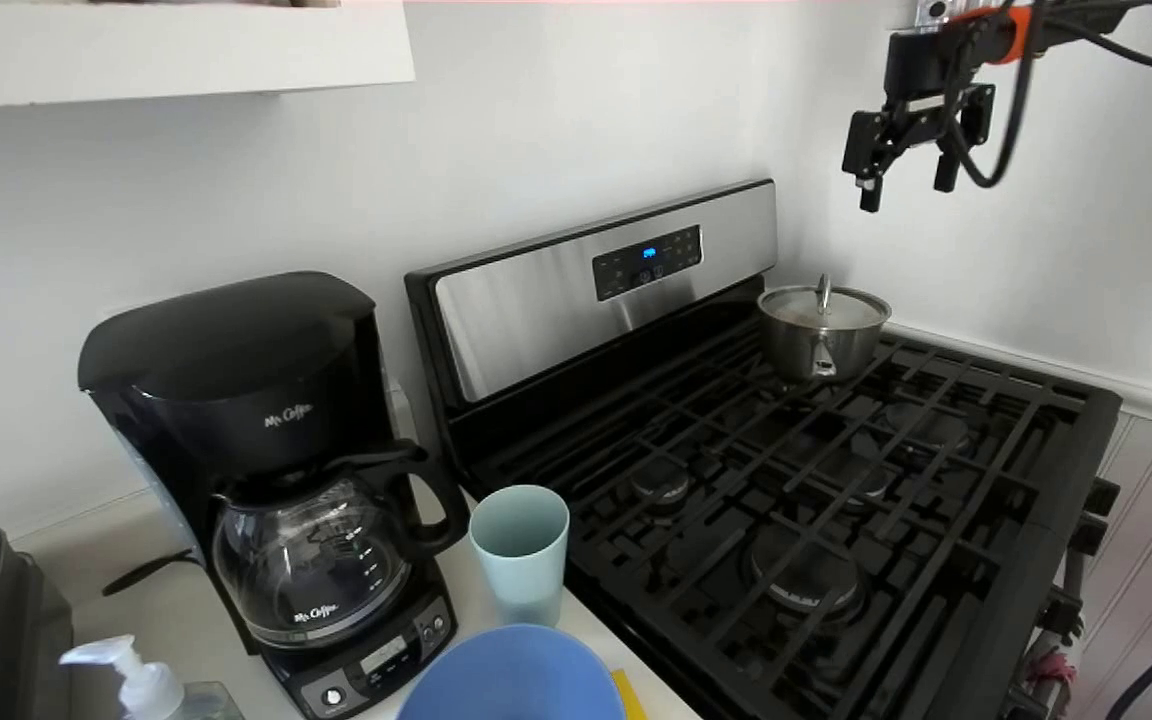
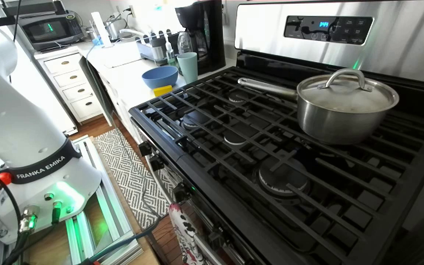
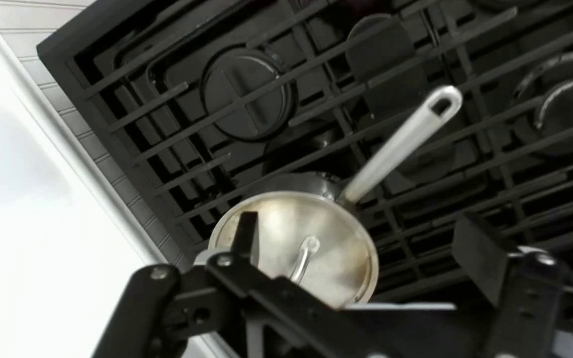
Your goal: Pick up the silver lid from the pot and put it on the left side of the hob
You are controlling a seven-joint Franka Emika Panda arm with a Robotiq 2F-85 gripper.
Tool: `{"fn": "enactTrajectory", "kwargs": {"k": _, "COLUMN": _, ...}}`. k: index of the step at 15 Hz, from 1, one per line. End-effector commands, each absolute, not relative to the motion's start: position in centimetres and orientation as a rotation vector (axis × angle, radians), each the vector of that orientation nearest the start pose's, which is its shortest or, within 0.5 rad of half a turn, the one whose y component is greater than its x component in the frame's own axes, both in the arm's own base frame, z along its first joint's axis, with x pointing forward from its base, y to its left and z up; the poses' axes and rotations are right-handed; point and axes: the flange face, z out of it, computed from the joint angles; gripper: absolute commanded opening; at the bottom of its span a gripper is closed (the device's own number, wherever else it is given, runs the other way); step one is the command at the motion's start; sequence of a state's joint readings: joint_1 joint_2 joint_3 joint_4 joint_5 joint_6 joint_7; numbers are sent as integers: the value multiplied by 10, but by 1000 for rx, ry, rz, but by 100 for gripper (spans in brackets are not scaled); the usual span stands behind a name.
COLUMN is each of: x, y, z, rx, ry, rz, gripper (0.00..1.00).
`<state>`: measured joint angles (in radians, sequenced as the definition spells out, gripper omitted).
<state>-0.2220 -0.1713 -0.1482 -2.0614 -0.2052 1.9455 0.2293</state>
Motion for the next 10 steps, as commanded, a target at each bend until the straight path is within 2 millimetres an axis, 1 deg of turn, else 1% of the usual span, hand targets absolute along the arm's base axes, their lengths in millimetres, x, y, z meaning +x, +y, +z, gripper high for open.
{"fn": "enactTrajectory", "kwargs": {"k": 1, "x": 525, "y": -254, "z": 511, "rx": -3100, "ry": 1040, "rz": -51, "gripper": 100}}
{"fn": "enactTrajectory", "kwargs": {"k": 2, "x": 534, "y": -264, "z": 507, "rx": -3065, "ry": 1061, "rz": -22, "gripper": 100}}
{"fn": "enactTrajectory", "kwargs": {"k": 3, "x": 543, "y": -273, "z": 498, "rx": -3019, "ry": 1079, "rz": 34, "gripper": 100}}
{"fn": "enactTrajectory", "kwargs": {"k": 4, "x": 516, "y": -255, "z": 506, "rx": -3083, "ry": 1033, "rz": -42, "gripper": 100}}
{"fn": "enactTrajectory", "kwargs": {"k": 5, "x": 523, "y": -262, "z": 500, "rx": -3079, "ry": 1041, "rz": -23, "gripper": 100}}
{"fn": "enactTrajectory", "kwargs": {"k": 6, "x": 525, "y": -263, "z": 495, "rx": -3082, "ry": 1042, "rz": -13, "gripper": 100}}
{"fn": "enactTrajectory", "kwargs": {"k": 8, "x": 525, "y": -259, "z": 496, "rx": -3084, "ry": 1034, "rz": -18, "gripper": 100}}
{"fn": "enactTrajectory", "kwargs": {"k": 10, "x": 529, "y": -287, "z": 481, "rx": -3094, "ry": 1029, "rz": -84, "gripper": 100}}
